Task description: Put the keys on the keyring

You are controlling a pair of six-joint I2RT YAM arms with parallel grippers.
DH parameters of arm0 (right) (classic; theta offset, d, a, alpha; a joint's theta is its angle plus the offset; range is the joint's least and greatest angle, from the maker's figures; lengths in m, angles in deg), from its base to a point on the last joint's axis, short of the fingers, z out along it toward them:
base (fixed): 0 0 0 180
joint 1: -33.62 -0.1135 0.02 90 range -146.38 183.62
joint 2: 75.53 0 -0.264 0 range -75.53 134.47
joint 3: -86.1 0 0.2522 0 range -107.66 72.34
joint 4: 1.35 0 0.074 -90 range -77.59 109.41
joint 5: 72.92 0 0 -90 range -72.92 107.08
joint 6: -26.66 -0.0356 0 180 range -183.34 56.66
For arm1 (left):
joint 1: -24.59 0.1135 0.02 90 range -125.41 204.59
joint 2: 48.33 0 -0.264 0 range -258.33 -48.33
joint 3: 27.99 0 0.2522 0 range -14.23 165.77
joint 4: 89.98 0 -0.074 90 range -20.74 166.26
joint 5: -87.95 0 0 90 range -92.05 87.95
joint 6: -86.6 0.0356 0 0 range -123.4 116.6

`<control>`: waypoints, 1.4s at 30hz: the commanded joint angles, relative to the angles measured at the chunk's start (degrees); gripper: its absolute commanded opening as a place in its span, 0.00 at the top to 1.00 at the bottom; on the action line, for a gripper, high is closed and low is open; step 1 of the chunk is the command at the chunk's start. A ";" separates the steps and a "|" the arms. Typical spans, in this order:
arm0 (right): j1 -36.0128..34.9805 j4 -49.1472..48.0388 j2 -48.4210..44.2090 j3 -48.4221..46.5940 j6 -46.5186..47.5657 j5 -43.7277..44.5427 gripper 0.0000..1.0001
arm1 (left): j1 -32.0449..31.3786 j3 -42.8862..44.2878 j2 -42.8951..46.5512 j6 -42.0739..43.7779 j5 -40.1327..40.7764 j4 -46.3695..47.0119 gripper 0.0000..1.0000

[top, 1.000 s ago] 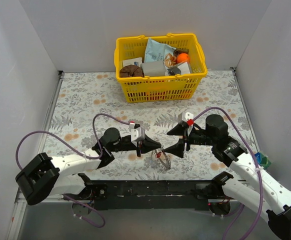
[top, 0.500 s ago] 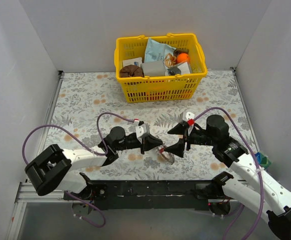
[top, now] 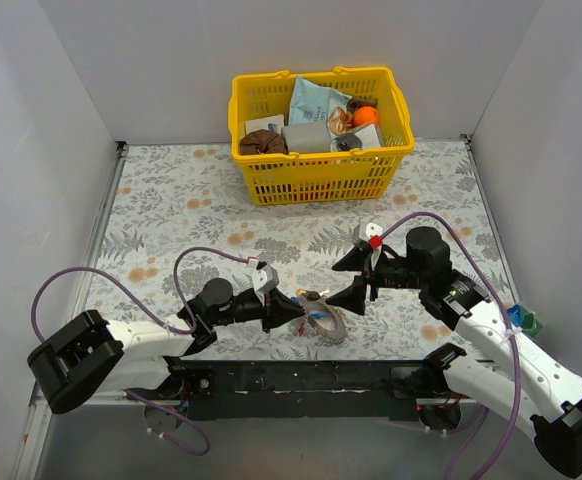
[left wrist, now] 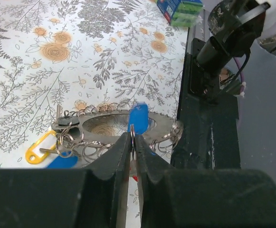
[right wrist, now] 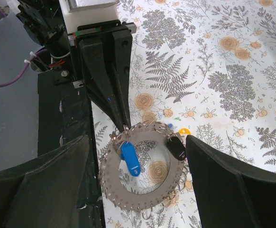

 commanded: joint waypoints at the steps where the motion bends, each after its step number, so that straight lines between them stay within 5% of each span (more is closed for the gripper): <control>1: 0.16 -2.93 0.71 -0.25 -0.76 -1.94 0.10 | -0.32 3.58 3.23 -2.14 4.89 -10.96 0.90; 12: 0.16 -3.28 0.80 0.19 -1.02 -1.68 0.09 | -0.32 5.25 4.55 -1.62 9.89 -17.31 0.58; 15: 0.16 -3.19 0.63 -0.07 -1.20 -1.16 0.09 | -0.32 7.88 4.46 -1.35 10.86 -20.74 0.37; 16: 0.16 -3.19 0.54 -0.07 -1.28 -0.81 0.09 | -0.32 9.19 4.55 -1.88 11.39 -22.58 0.02; 24: 0.16 -4.33 0.19 0.01 -6.11 11.22 0.09 | -0.32 18.26 6.66 -10.39 19.55 -32.70 0.02; 27: 0.16 -2.76 0.54 -0.77 -8.05 21.75 0.08 | -0.32 20.27 7.36 -21.11 35.36 -36.64 0.02; 33: 0.16 -1.34 -1.13 -0.87 -11.74 41.36 0.06 | -0.23 26.17 4.90 -22.98 51.62 -51.14 0.02; 42: 0.24 -7.48 -5.79 5.37 -19.21 60.09 0.02 | -0.32 23.62 9.03 -18.77 54.29 -50.46 0.02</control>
